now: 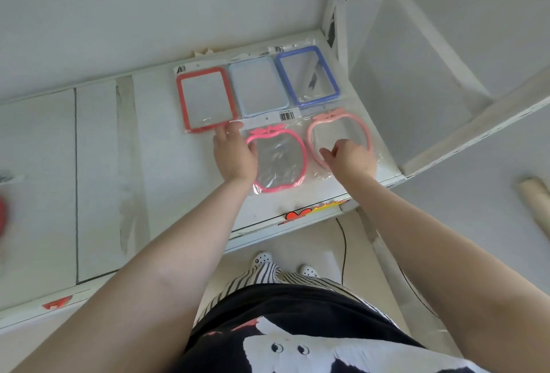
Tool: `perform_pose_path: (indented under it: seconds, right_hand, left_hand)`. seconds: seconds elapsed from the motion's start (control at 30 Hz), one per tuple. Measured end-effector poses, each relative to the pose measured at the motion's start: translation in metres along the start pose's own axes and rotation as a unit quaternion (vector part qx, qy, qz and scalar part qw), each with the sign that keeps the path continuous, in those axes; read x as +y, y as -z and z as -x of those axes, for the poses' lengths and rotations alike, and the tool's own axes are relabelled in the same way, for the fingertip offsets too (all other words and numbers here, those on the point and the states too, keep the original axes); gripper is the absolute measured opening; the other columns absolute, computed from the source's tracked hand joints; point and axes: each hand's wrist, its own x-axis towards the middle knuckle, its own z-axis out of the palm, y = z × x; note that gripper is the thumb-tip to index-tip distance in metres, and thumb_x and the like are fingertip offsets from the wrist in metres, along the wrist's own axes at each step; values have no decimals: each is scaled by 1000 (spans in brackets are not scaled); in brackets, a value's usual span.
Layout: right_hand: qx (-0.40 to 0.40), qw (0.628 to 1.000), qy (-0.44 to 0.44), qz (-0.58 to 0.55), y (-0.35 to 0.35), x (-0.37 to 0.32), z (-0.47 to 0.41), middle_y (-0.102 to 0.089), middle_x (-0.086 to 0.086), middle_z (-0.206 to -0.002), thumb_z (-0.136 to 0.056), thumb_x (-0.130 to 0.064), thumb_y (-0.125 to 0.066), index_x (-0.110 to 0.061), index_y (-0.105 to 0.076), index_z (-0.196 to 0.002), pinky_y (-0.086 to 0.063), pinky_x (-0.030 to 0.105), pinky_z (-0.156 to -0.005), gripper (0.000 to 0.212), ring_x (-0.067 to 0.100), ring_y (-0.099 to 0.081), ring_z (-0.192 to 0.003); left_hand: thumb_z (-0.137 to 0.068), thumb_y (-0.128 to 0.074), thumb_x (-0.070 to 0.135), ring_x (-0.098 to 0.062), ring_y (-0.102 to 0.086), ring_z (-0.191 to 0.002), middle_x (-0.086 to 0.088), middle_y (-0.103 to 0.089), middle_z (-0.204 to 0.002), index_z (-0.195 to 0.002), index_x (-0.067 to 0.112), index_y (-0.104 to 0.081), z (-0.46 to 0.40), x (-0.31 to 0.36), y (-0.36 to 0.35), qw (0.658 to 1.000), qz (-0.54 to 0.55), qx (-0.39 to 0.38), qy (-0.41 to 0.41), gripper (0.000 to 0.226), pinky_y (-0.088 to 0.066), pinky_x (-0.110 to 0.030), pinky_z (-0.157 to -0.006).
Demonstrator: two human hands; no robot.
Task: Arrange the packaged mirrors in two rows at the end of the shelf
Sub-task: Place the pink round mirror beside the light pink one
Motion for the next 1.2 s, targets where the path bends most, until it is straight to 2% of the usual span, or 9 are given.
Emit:
perform_pose_path:
  seconds: [0.07,0.13,0.23,0.3,0.37,0.77,1.0,1.1,1.2]
  right_hand:
    - [46,997,10,-55,-1,14,-9,-65,6,-98,-90,-36,-53,-15,-61,-95,-42,29,-64,23,28,-59,-88]
    - [55,995,50,-64,-3,29,-17,-57,7,-121,-86,-35,-58,-21,-61,-113,-44,35,-86,30,29,-48,-113]
    - [0,995,98,-13,-6,44,-21,-35,10,-146,-82,-45,-64,-34,-46,-136,-20,41,-115,59,32,-23,-140]
    - [-27,994,103,7,-10,51,-23,-18,11,-157,-83,-53,-61,-39,-33,-144,-8,44,-119,68,32,-6,-148]
    - [-36,993,105,24,-13,54,-24,-8,9,-161,-85,-56,-56,-41,-25,-147,-3,46,-120,71,31,2,-149]
    - [-37,995,94,29,-12,59,-29,-2,9,-162,-89,-56,-50,-39,-19,-149,-6,46,-120,70,31,6,-149]
    - [-16,995,95,2,-9,58,-28,-10,10,-160,-88,-53,-54,-35,-27,-147,-8,46,-120,67,31,0,-149]
    - [18,994,108,-12,-5,55,-24,-24,10,-156,-89,-48,-55,-30,-36,-144,-16,43,-119,62,30,-13,-147]
    - [54,987,145,-37,-1,47,-19,-44,8,-145,-90,-38,-54,-22,-49,-137,-26,40,-112,50,28,-33,-137]
  left_hand:
    - [-83,-64,30,-30,-42,-130,-8,-43,-140,-132,24,-50,14,15,-8,992,-47,-58,-106,52,-34,-38,-105]
    - [-81,-64,47,-31,-19,-146,-6,-21,-157,-144,35,-34,27,26,-21,974,-99,-156,-131,72,-17,-45,-117]
    - [-81,-58,60,-39,11,-148,-4,17,-161,-150,41,-11,40,32,-38,952,-165,-244,-85,85,1,-62,-114]
    - [-83,-56,60,-42,17,-146,-4,26,-159,-150,43,-7,42,35,-43,949,-178,-248,-75,85,4,-66,-111]
    - [-83,-55,61,-44,17,-145,-5,28,-158,-150,44,-6,41,38,-47,949,-184,-247,-68,85,5,-68,-110]
    - [-85,-52,61,-44,17,-145,-6,29,-158,-150,43,-2,44,52,-56,953,-183,-234,-63,84,6,-66,-111]
    - [-86,-54,58,-39,16,-147,-8,23,-159,-151,42,-11,46,52,-52,962,-151,-219,-53,79,6,-64,-113]
    - [-88,-52,53,-35,3,-149,-8,4,-162,-148,37,-23,47,52,-50,973,-141,-173,-58,69,-1,-58,-116]
    - [-89,-54,41,-32,-27,-141,-8,-36,-150,-142,25,-39,53,55,-41,984,-122,-111,-59,58,-21,-46,-115]
